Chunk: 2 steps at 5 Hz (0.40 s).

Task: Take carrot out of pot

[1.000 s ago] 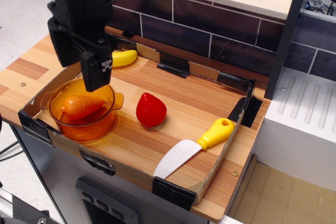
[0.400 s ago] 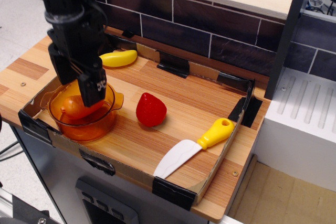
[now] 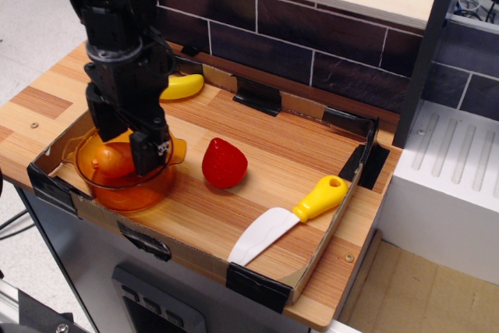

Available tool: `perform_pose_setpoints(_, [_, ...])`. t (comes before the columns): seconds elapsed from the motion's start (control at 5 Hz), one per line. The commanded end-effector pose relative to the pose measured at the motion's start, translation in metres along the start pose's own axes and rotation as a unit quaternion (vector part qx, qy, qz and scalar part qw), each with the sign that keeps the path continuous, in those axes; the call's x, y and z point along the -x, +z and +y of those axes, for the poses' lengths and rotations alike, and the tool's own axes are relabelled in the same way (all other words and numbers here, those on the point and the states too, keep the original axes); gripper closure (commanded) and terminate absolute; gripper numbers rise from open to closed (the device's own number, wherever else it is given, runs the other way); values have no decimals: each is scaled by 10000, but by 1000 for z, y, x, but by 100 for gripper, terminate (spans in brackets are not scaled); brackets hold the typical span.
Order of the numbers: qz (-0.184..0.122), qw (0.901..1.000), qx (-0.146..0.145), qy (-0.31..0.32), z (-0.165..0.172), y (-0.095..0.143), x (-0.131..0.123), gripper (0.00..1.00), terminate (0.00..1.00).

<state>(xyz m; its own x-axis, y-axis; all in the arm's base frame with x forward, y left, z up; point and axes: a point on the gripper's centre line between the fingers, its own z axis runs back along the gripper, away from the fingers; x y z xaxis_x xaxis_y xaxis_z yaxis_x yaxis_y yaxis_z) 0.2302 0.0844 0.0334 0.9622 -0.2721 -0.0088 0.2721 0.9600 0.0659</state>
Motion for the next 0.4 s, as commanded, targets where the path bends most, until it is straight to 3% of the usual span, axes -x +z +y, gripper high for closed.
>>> perform_pose_setpoints(0.0, [57, 9997, -233, 21, 8, -12, -6, 0, 0])
perform_pose_setpoints(0.2, [106, 9996, -271, 35, 9, -15, -4, 0, 0])
